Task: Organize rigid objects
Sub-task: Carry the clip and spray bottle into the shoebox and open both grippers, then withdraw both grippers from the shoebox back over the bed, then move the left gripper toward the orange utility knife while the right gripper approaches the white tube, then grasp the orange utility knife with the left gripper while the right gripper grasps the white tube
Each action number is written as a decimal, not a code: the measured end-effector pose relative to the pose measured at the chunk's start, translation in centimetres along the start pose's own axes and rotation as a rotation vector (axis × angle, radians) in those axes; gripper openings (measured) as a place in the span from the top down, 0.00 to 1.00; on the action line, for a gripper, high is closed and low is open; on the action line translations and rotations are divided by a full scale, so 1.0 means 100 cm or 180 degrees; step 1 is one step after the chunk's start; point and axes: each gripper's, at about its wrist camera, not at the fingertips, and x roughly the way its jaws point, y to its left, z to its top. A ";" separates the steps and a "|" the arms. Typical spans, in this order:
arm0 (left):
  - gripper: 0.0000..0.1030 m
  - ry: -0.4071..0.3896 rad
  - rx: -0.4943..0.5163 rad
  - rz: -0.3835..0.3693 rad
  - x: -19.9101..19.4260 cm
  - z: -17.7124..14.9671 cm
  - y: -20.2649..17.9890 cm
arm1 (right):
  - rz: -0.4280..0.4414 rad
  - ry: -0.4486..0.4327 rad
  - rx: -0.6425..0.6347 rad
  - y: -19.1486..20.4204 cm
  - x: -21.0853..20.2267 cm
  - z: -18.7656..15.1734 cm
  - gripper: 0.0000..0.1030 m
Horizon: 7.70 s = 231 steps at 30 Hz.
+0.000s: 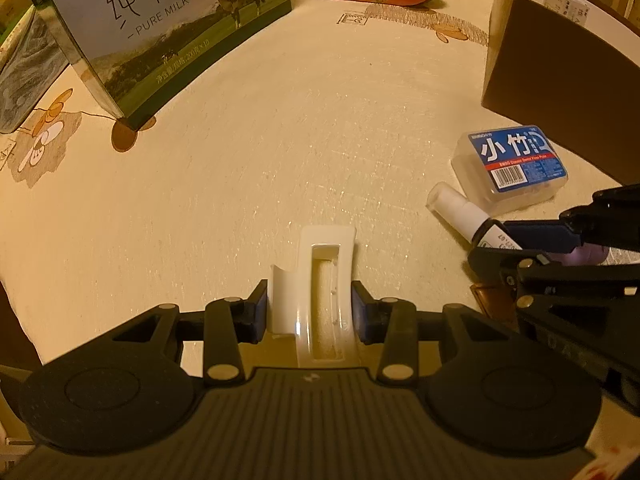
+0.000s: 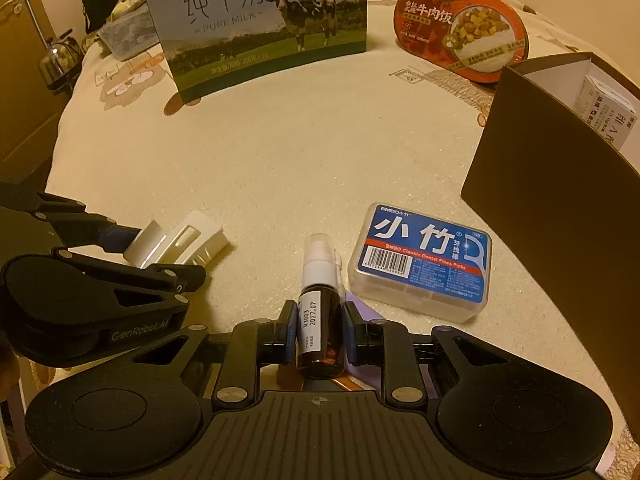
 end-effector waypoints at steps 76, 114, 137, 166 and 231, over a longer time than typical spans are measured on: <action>0.55 -0.0715 0.0972 -0.0939 -0.035 0.215 -0.268 | -0.0649 -0.1077 0.2234 -0.301 -0.161 0.000 0.59; 0.55 -0.0799 0.0022 -0.0729 -0.223 0.050 -0.124 | -0.0441 -0.1059 0.1841 -0.125 -0.294 -0.041 0.40; 0.55 -0.0978 0.0010 -0.0450 -0.292 -0.040 -0.108 | -0.0239 -0.1101 0.1319 -0.041 -0.339 -0.090 0.40; 0.55 -0.0385 -0.0225 -0.0543 -0.203 -0.058 -0.082 | -0.0265 -0.0582 0.1336 -0.055 -0.263 -0.097 0.40; 0.42 0.0059 0.0098 -0.0047 -0.044 -0.050 -0.165 | 0.0018 0.0071 0.1687 -0.152 -0.096 -0.114 0.69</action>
